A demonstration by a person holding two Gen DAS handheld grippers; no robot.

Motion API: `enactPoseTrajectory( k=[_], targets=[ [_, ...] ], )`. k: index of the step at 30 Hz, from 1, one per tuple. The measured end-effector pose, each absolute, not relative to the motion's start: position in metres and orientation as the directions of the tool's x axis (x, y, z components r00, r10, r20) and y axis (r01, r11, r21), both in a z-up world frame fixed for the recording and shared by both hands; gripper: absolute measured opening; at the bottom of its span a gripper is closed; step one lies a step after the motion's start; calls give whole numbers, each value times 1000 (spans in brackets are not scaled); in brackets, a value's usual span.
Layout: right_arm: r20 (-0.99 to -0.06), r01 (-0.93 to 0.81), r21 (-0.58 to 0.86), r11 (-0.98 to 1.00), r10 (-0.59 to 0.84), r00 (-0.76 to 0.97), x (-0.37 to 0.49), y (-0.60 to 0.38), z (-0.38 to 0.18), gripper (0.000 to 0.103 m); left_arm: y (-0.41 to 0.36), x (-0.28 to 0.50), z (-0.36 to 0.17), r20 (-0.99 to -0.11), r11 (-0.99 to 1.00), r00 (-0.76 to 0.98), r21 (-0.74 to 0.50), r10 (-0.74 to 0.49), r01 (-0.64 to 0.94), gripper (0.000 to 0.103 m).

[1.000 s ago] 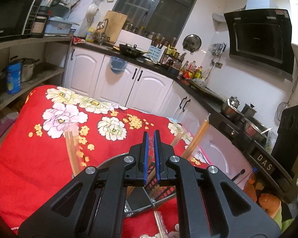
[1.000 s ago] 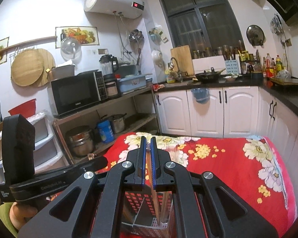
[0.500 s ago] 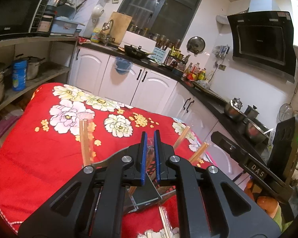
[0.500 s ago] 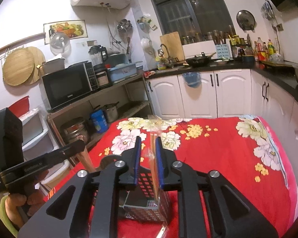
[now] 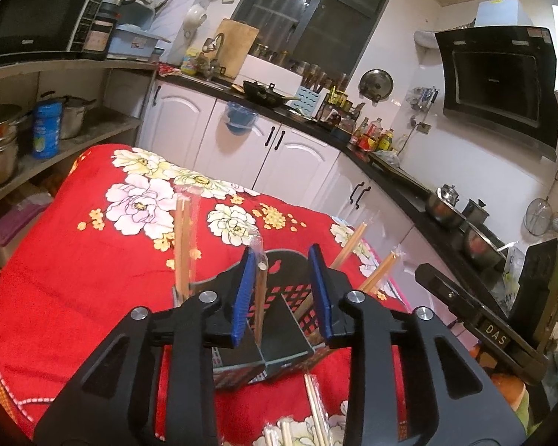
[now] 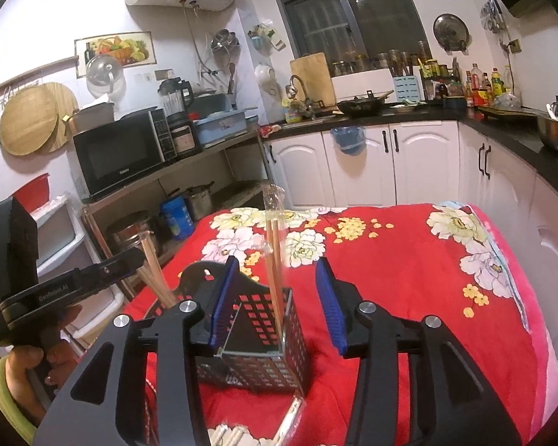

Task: Organize utensils
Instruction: 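Withdraw both open tools from the caddy back toward the bundles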

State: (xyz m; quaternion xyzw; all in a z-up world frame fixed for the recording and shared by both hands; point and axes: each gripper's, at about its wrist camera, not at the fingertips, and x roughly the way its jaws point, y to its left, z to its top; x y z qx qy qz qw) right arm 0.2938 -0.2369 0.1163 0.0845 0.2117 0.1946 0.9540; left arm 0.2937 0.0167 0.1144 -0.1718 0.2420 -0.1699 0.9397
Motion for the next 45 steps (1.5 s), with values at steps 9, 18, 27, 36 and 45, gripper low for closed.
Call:
enactPoseTrajectory(
  k=[9,18,27,36,45],
  targets=[
    [-384,-328,240,914,400,832,281,-239,112,48,25,278,113,-389,886,836,-408,-386,220,55],
    [-393,-326,222,919,391,833,268,-238,109,56,31,258,114,-370,887,848,-408,-379,218,81],
    [-405,-328,209,921,387,828,252,-237,104,64,39,238,109,-367,889,857,-412,-362,199,92],
    [-436,-336,196,921,389,812,236,-234,94,65,53,222,98,-383,886,857,-436,-345,162,92],
    [-470,-351,176,920,392,791,223,-229,80,65,54,209,79,-429,887,835,-441,-344,139,92]
  ],
)
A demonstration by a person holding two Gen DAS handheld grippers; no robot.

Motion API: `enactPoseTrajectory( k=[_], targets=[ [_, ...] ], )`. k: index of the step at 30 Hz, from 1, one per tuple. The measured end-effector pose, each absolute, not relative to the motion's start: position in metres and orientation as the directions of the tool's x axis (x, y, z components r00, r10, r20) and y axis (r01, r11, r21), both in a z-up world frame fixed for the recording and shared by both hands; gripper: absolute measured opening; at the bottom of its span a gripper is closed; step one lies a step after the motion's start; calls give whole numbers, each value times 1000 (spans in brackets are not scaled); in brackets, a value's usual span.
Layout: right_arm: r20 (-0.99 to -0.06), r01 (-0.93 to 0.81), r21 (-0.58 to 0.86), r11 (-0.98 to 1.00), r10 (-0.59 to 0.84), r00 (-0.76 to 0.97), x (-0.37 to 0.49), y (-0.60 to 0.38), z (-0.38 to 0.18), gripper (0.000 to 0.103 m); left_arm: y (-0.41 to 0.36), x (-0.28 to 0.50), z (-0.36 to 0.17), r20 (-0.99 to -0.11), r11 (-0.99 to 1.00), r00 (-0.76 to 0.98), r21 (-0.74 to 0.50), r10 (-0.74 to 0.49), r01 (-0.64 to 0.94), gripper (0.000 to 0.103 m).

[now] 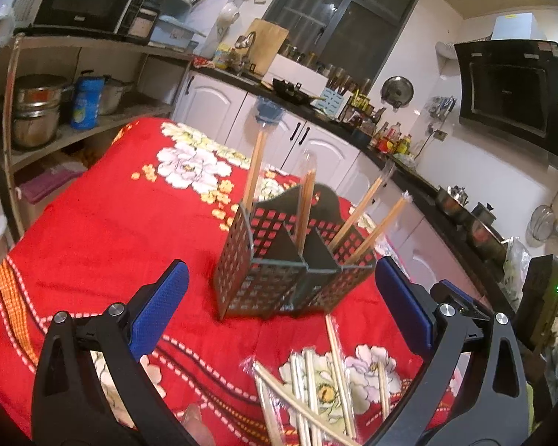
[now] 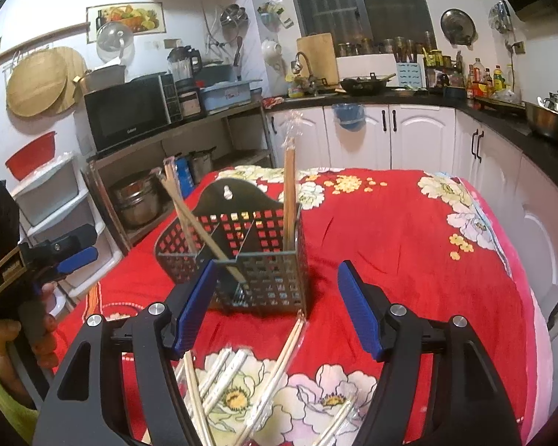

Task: Organize utensils
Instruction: 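Withdraw both open tools from the caddy back toward the bundles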

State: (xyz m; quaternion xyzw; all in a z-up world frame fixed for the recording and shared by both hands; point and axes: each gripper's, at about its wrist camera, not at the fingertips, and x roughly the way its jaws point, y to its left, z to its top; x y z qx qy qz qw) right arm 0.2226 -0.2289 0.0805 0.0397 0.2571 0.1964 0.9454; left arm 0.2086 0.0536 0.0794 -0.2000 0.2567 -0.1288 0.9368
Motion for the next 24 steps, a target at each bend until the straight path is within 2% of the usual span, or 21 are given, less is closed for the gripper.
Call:
enactPoseTrajectory(
  k=[24],
  targets=[
    [-595,-356,166,920,382,708,214,-222,33,65,49,197,10,-564,871,727,-481,-392,96,92]
  ],
)
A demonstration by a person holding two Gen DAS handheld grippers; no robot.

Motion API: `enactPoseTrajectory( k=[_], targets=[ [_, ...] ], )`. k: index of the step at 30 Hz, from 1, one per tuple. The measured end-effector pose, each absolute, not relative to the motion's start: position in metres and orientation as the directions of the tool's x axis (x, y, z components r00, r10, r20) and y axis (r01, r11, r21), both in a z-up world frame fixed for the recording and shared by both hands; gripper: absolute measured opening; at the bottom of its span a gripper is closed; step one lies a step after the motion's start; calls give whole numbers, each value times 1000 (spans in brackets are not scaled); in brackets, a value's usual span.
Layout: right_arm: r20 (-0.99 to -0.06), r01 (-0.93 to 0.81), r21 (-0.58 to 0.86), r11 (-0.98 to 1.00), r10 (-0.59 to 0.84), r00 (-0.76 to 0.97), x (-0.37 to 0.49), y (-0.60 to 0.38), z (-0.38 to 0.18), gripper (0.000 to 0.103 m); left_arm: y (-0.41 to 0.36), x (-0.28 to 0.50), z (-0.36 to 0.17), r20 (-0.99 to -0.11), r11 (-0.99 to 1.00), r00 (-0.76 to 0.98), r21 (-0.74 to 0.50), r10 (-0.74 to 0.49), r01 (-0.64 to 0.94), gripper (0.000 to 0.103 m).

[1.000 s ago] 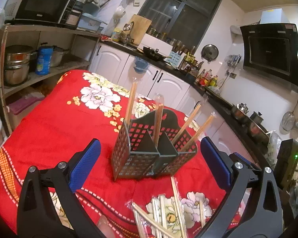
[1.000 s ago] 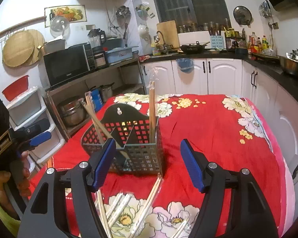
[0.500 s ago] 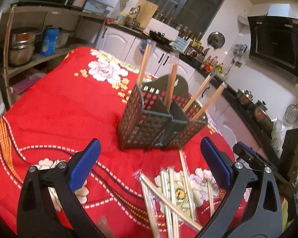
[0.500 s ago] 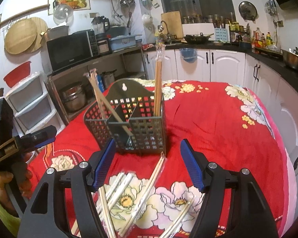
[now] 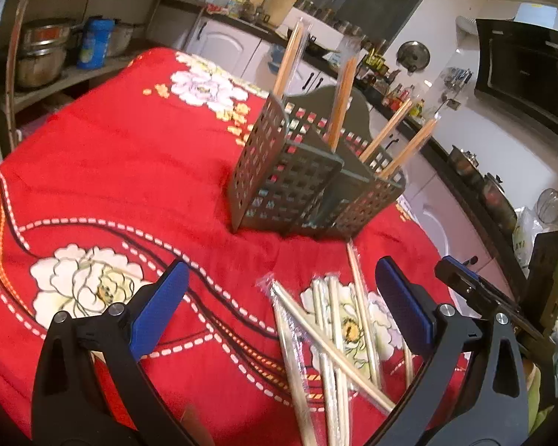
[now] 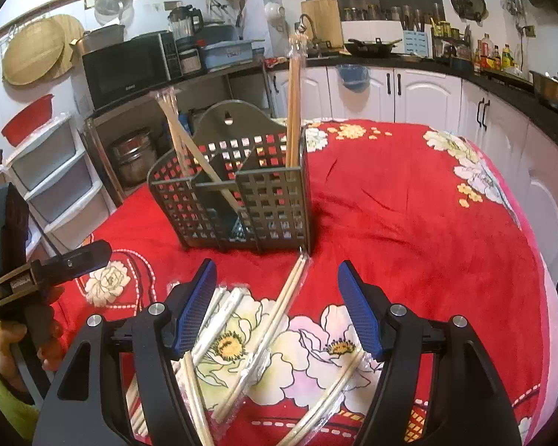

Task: Organize utensils
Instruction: 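Withdraw both open tools from the caddy back toward the bundles, then lower the left tool onto a wrapped chopstick and close while the right tool grasps another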

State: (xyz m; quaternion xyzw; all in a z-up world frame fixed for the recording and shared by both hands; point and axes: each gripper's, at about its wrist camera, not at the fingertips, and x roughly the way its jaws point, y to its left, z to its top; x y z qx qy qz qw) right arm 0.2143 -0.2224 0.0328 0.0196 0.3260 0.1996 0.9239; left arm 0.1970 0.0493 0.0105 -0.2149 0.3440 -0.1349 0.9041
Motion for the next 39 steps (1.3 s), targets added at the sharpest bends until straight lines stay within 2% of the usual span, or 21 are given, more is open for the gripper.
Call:
enactPoseTrajectory(
  k=[7,12,14,15,17,25,31,33,39],
  targets=[
    [-633,-355,175,919,381,674,221,-219,16,65,46,201,-9,-596,858,683,-505,-423,90,90],
    [-662,-350,181,919,377,648,229,-219,6,65,40,208,-21,-619,844,638,-528,-458,94,72],
    [-674,-352,185,918,379,634,234,-217,2,65,37,212,-24,-625,840,624,-535,-469,96,68],
    [-682,-351,187,917,378,625,236,-217,0,65,35,214,-26,-630,835,610,-540,-481,101,60],
    [-698,-349,189,918,376,609,242,-216,-5,65,31,219,-30,-639,831,589,-547,-494,102,53],
    [-744,-358,191,914,372,555,265,-206,-19,65,26,238,-39,-658,823,557,-562,-506,84,47],
    [-761,-351,169,921,348,548,287,-198,-24,65,26,250,-40,-668,827,553,-558,-498,71,37],
    [-763,-343,165,925,340,549,295,-197,-27,63,27,253,-41,-673,831,553,-552,-491,65,28],
    [-782,-287,161,944,299,547,318,-198,-41,53,31,256,-44,-685,842,554,-536,-473,56,13]
  ],
)
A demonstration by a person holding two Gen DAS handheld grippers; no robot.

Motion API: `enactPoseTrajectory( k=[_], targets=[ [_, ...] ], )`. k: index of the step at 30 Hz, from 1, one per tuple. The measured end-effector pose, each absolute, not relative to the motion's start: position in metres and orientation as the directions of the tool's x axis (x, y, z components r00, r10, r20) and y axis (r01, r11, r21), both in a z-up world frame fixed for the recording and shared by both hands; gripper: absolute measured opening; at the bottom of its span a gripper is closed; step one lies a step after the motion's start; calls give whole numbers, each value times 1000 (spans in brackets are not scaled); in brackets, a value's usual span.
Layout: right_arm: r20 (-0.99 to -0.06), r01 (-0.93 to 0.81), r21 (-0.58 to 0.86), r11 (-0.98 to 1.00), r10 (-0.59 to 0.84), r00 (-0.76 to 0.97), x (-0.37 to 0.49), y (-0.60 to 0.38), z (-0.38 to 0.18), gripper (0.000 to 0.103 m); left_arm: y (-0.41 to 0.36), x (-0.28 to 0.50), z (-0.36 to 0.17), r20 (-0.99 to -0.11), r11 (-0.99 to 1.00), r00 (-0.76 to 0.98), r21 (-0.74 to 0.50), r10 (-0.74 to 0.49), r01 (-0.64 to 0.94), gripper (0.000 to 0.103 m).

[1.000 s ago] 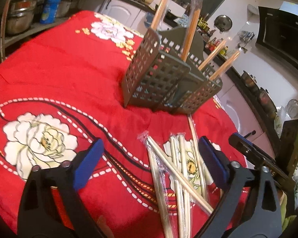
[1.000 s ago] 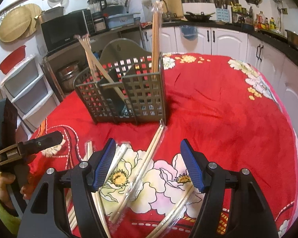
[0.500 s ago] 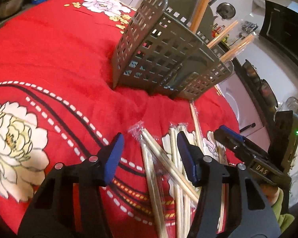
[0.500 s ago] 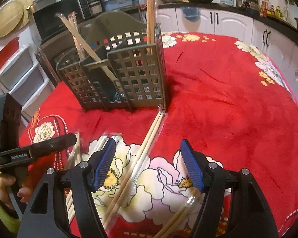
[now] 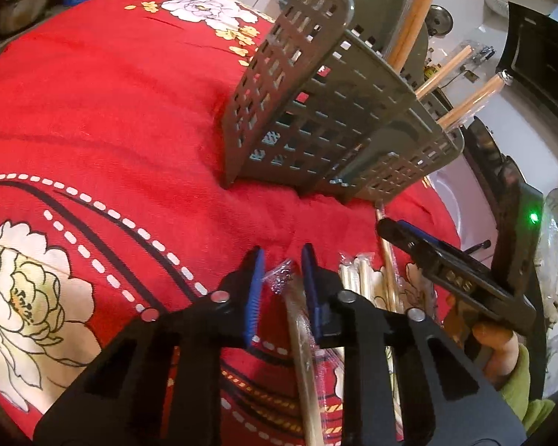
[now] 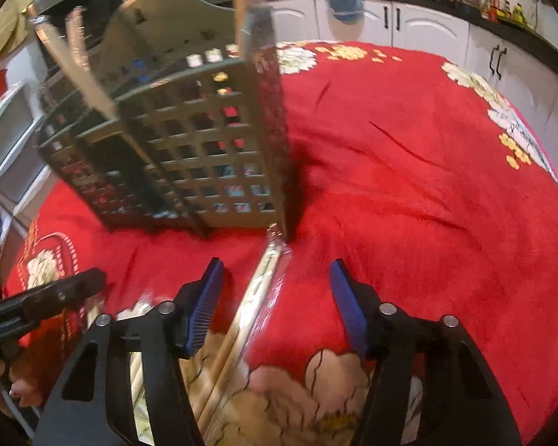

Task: Organize utensils
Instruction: 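Lower the left tool onto a wrapped chopstick and close while the right tool grasps another, then lift the left tool's chopstick over the grey mesh caddy while the right tool carries its own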

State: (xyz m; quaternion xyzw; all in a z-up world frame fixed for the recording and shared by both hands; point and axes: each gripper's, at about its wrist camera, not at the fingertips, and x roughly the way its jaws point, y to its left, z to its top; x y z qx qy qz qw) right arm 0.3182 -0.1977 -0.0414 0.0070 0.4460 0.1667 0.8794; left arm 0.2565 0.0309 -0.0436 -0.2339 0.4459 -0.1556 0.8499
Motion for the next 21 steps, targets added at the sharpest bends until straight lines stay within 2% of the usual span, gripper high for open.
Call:
enactPoseTrajectory(
  k=[5,9,15,21],
  targets=[
    [-781,-293,142,945,289,554,323,-191,-43,41,30,255,-40,-678,844,562,-532,-474,69,10],
    [-778,-293,125,948,277,564,322,-192,-44,18,29,252,-33,-661,840,577,-535,-481,88,9],
    [-751,-280,207,937,336,569,319,-205,-36,8,29,245,-15,-627,833,604,-541,-492,117,7],
    [-701,-285,268,920,389,598,305,-217,-15,6,27,244,5,-594,828,631,-541,-499,146,6]
  ],
)
